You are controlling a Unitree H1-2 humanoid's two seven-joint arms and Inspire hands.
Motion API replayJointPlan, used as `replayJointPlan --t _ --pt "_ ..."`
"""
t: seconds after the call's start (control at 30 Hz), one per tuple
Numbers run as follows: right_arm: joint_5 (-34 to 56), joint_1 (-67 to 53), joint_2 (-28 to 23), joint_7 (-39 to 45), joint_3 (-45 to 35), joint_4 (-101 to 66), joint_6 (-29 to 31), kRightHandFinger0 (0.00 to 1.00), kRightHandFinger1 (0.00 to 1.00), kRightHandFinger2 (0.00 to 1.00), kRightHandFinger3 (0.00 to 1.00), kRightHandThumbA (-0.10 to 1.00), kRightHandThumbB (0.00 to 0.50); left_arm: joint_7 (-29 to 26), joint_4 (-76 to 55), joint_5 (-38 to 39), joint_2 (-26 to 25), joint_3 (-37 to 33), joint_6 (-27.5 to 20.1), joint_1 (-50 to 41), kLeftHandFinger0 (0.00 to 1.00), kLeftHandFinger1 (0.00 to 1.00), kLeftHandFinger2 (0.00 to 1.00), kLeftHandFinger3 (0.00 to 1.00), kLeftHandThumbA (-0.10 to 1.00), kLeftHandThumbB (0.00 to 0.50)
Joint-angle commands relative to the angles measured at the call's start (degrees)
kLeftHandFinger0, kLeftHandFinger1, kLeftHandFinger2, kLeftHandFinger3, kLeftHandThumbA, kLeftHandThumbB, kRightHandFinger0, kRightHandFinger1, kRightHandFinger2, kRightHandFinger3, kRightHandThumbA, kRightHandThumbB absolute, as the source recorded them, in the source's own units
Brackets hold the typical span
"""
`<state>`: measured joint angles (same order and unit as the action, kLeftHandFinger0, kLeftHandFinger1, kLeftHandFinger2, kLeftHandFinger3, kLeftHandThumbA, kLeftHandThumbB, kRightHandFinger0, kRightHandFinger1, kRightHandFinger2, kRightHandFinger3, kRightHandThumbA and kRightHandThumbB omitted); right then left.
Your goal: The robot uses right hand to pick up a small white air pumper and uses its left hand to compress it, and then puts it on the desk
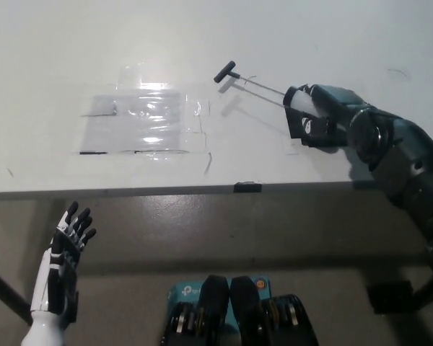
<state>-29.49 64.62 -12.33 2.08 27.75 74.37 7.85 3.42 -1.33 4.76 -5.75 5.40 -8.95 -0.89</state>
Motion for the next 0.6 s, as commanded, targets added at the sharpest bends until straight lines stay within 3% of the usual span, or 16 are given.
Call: replayJointPlan --t 0.0,0.2,0.3,0.4,0.43,0.47,0.57 --pt "1.48 0.91 -1.32 -5.45 -2.56 -4.33 5.64 0.04 0.53 0.85 0.89 -0.10 0.155 -0.06 -2.42 0.40 -0.32 0.22 -0.23 -0.18 1.00 1.00 1.00 1.00 1.00 0.145" --pt "0.39 -4.50 -2.79 -3.12 -3.32 -17.54 4.71 0.03 0.51 0.83 0.92 -0.10 0.133 -0.32 -4.12 0.73 0.12 0.37 0.00 -1.75 1.00 1.00 1.00 1.00 1.00 0.141" --pt "0.62 -8.24 -3.73 -0.47 -3.84 -28.27 2.73 0.00 0.42 0.77 0.87 -0.10 0.117 -0.62 -6.52 1.35 0.46 0.62 0.71 -1.34 1.00 1.00 1.00 1.00 1.00 0.138" --pt "0.44 -10.25 -4.32 0.83 -3.58 -34.40 3.45 0.00 0.40 0.78 0.87 -0.10 0.117 -0.85 -7.80 1.17 0.25 0.90 1.09 -0.29 1.00 1.00 1.00 1.00 1.00 0.140" --pt "-0.04 -11.97 -4.54 2.96 -3.19 -40.45 1.08 0.00 0.46 0.82 0.94 -0.10 0.111 -0.91 -9.38 1.58 0.18 1.01 2.33 0.68 1.00 1.00 1.00 1.00 1.00 0.165" --pt "0.36 -13.55 -4.86 6.01 -2.79 -46.28 -0.72 0.01 0.49 0.84 0.98 -0.10 0.110 -1.39 -9.68 1.04 0.15 1.27 1.72 2.35 1.00 1.00 1.00 1.00 1.00 0.159" --pt "-0.98 -16.45 -5.57 7.62 -2.10 -53.77 -1.56 0.05 0.54 0.87 1.00 -0.10 0.122 -2.15 -10.19 -0.02 0.82 1.27 1.99 3.37 1.00 1.00 1.00 1.00 1.00 0.163"
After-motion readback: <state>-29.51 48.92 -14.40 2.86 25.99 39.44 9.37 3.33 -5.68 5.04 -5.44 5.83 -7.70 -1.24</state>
